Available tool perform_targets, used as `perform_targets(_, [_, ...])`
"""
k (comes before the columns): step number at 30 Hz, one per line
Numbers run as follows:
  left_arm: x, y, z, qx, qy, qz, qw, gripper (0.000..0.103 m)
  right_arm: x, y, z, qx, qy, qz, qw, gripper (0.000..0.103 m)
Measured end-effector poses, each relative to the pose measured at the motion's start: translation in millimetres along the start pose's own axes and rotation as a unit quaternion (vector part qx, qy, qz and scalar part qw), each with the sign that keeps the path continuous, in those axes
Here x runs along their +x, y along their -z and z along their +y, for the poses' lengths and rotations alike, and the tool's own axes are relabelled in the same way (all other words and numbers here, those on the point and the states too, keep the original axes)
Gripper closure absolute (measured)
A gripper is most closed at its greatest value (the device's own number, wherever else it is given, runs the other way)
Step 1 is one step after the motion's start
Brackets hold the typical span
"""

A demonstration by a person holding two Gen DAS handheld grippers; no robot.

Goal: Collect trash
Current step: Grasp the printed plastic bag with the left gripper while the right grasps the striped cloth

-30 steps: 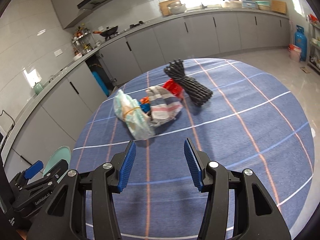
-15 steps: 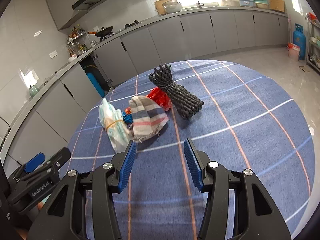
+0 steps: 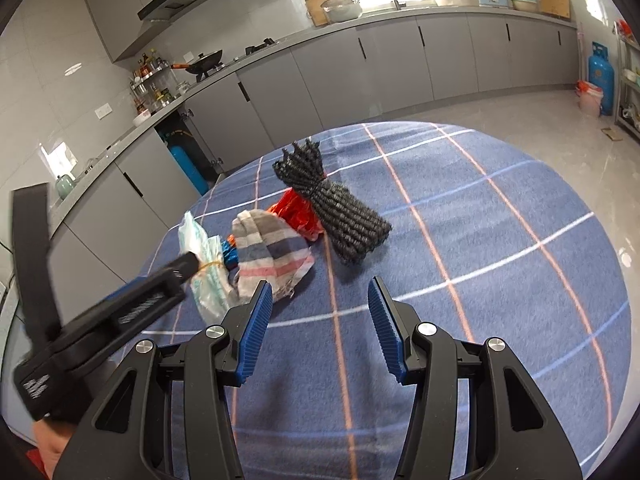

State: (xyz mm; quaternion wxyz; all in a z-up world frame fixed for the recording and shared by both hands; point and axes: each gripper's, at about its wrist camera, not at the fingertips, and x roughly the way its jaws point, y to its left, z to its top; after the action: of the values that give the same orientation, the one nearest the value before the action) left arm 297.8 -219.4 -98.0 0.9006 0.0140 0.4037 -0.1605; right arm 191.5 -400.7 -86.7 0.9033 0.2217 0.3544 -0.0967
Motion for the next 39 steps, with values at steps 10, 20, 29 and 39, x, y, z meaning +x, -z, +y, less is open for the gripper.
perform_targets(10, [9.5,6.5,12.9,0.01,0.042,0.015,0.999,0.074,30.0,-24.0,20.9,-0.025,-0.02,0.016,0.999,0.052])
perform_targets(20, [-45.6,23.7,53.2,0.033,0.024,-0.011,0.9991,0.074,99.1,-20.0,46.9,-0.046,0.011,0.08,0.996,0.051])
perform_targets(29, [-68.9,32.9,71.5,0.015,0.028,-0.017,0.9994,0.074,47.3,-6.9,41.7,-0.03,-0.005,0.046,0.998,0.099])
perform_targets(39, [-105.1,47.3,78.4,0.023,0.016,-0.034,0.999,0.074,-22.1,18.3,65.2,-0.062,-0.019,-0.007,0.998,0.099])
